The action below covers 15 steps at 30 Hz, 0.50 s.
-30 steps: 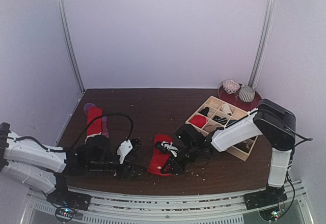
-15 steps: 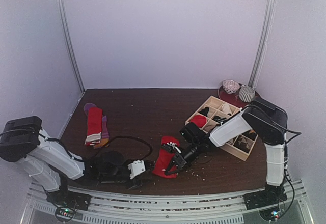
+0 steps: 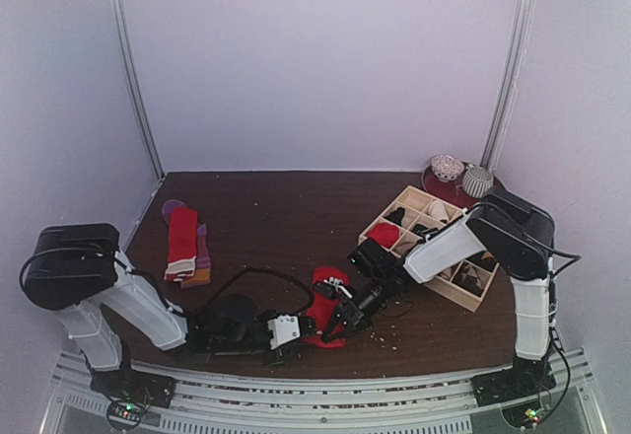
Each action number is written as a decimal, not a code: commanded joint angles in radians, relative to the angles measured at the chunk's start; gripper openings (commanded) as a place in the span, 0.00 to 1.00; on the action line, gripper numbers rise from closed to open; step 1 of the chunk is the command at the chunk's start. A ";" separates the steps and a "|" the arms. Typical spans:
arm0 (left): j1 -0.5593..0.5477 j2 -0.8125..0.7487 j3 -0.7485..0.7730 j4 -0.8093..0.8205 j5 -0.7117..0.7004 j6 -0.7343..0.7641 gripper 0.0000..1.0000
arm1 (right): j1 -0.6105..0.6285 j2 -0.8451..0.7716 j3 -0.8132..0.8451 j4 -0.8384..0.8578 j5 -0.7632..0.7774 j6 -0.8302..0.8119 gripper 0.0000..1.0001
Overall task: Roll the socks
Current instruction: Roll a pair of socks at the center of the board.
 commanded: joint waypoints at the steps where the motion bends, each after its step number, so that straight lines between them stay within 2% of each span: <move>1: -0.005 0.069 0.055 -0.011 0.013 -0.032 0.38 | -0.005 0.038 -0.028 -0.088 0.056 0.000 0.07; 4: -0.005 0.108 0.070 -0.035 0.013 -0.078 0.37 | -0.005 0.036 -0.028 -0.085 0.053 -0.001 0.07; 5: -0.005 0.119 0.073 -0.046 0.010 -0.093 0.34 | -0.005 0.035 -0.028 -0.086 0.053 -0.003 0.07; 9: -0.005 0.144 0.111 -0.145 -0.008 -0.154 0.02 | -0.006 0.017 -0.030 -0.087 0.053 -0.017 0.07; 12: -0.004 0.134 0.105 -0.194 -0.031 -0.215 0.00 | -0.008 -0.026 -0.026 -0.115 0.066 -0.074 0.11; 15: 0.009 0.107 0.114 -0.313 -0.040 -0.299 0.00 | -0.009 -0.111 -0.037 -0.133 0.112 -0.137 0.22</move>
